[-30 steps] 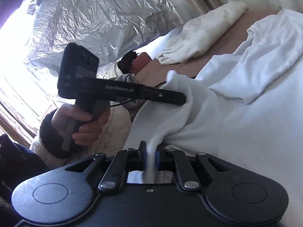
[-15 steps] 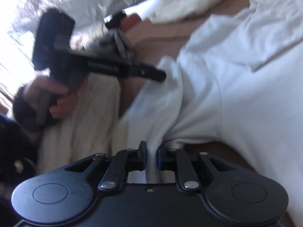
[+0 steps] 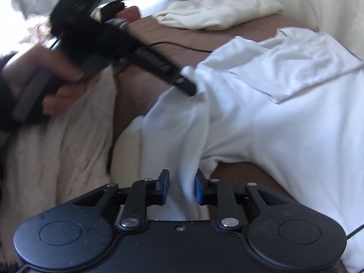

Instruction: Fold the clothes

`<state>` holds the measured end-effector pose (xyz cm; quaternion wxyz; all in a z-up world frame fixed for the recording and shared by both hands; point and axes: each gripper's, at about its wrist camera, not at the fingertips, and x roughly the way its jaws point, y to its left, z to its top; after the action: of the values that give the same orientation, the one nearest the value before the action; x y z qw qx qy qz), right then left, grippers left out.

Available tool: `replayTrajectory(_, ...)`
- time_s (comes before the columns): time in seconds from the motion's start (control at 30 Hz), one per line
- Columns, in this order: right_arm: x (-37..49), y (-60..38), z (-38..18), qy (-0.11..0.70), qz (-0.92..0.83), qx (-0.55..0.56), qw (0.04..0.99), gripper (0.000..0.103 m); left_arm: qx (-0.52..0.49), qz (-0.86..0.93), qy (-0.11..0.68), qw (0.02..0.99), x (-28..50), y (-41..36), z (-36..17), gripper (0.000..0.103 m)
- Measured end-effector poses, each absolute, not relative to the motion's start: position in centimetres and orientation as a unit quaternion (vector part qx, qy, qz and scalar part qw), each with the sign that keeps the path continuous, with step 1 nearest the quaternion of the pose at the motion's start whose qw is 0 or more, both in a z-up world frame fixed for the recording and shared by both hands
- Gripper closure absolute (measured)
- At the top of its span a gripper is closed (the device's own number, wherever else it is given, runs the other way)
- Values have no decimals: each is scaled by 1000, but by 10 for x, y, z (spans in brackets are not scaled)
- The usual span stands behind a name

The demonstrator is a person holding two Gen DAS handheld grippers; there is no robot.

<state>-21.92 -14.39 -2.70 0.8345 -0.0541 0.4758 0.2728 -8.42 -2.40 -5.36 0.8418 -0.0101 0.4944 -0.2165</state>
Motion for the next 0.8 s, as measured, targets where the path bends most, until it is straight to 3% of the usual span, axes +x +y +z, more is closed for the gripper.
replayTrajectory(0.03,-221,-141,-26,471,285,-59,833,92,-14,-217,493,842,-84,-23,-53,58)
replayTrajectory(0.33,-213,-148,20,378,396,-44,836,93,-98,-229,452,857,-77,10,-32,58)
replayTrajectory(0.53,-155,-198,73,298,371,-66,877,94,-51,-212,407,887,-56,14,-2,58)
replayTrajectory(0.6,-126,-215,91,266,330,-80,902,94,-48,-231,407,883,-43,8,4,55)
replayTrajectory(0.63,-110,-221,97,257,305,-87,913,94,-57,-243,410,877,-34,4,5,47)
replayTrajectory(0.7,-73,-238,94,258,251,-76,930,87,-90,-262,425,862,-16,-3,-1,43)
replayTrajectory(0.77,-40,-260,80,286,183,-26,940,64,-125,-280,440,844,2,-11,-10,43)
replayTrajectory(0.8,-30,-274,71,301,149,4,942,63,-135,-286,443,839,8,-16,-15,43)
